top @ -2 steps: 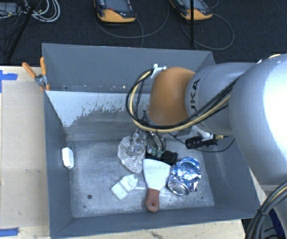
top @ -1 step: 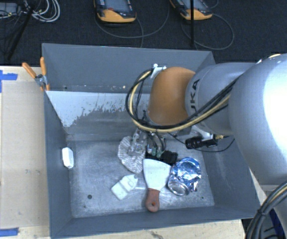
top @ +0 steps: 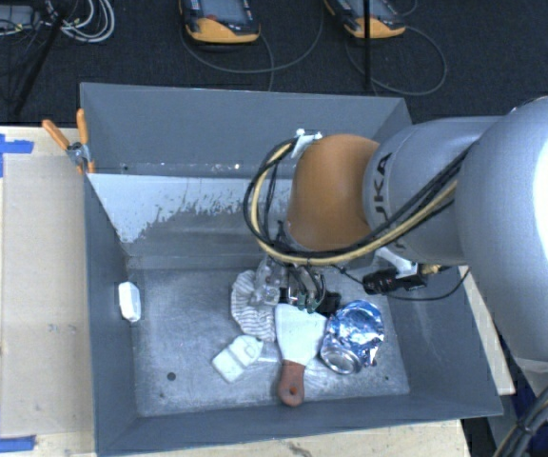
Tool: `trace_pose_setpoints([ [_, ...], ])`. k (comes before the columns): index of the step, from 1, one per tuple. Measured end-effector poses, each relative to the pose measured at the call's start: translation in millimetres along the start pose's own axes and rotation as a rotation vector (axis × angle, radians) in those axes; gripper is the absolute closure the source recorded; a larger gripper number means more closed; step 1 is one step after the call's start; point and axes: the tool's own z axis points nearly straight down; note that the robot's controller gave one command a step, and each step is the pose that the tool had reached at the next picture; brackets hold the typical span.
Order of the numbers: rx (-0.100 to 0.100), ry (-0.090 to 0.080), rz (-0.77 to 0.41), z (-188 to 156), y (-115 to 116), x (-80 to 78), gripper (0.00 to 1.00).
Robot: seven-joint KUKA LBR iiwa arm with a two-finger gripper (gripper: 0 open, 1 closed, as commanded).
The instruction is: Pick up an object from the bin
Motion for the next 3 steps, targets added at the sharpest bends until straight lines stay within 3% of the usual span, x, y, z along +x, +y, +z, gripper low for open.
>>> trace_pose_setpoints([
  [1, -0.002, -0.006, -0.009, 5, 3, 7.4, 1.00],
  [2, 0.000, -0.009, -0.063, 26, 7, 28.0, 0.00],
  [3, -0.007, -0.022, -0.153, 30, 17, 41.3, 0.00],
])
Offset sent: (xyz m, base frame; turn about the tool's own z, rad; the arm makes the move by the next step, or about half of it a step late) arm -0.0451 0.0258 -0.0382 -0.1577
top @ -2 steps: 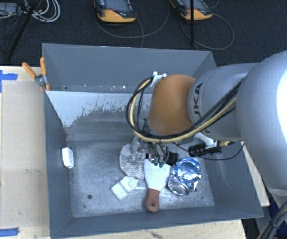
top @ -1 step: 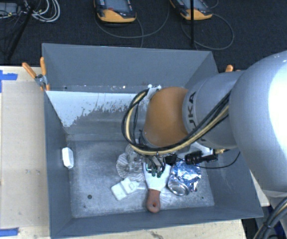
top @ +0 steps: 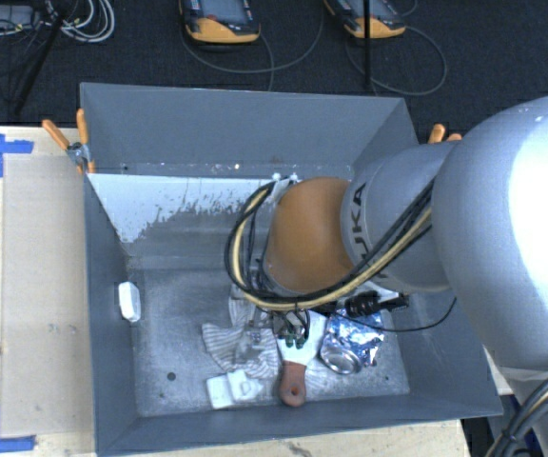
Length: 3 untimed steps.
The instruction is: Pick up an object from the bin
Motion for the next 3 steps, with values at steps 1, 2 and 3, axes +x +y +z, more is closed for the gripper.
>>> trace_pose_setpoints([
  [1, 0.004, 0.040, -0.005, 2, 2, 9.1, 1.00],
  [2, 0.004, 0.040, -0.005, 2, 2, 9.1, 1.00],
  [3, 0.008, 0.035, 0.005, -26, -2, 9.2, 1.00],
])
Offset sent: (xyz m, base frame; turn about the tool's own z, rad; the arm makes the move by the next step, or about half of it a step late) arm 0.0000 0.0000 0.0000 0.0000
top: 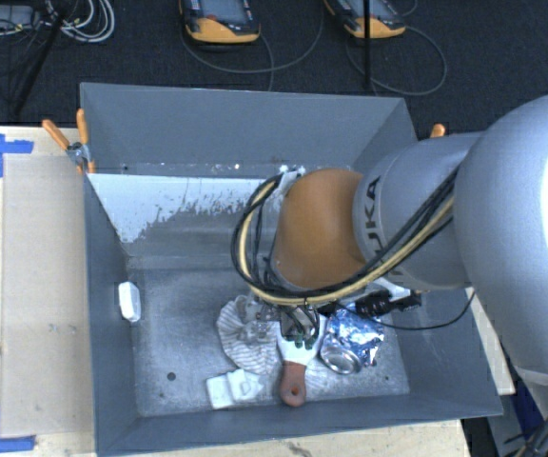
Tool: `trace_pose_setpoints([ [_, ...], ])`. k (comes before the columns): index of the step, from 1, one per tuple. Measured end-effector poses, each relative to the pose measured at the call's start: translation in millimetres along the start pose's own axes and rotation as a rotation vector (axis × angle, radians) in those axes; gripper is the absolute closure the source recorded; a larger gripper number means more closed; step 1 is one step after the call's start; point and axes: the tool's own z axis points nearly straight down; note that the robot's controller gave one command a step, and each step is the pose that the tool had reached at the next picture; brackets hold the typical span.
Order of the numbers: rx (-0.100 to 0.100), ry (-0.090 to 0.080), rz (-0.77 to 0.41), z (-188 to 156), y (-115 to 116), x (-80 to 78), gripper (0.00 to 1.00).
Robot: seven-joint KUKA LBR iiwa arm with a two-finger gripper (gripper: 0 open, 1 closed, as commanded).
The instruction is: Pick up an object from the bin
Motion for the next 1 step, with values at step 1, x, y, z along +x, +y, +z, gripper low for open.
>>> trace_pose_setpoints([
  [1, -0.002, -0.012, 0.004, -42.3, -0.7, -3.1, 1.00],
])
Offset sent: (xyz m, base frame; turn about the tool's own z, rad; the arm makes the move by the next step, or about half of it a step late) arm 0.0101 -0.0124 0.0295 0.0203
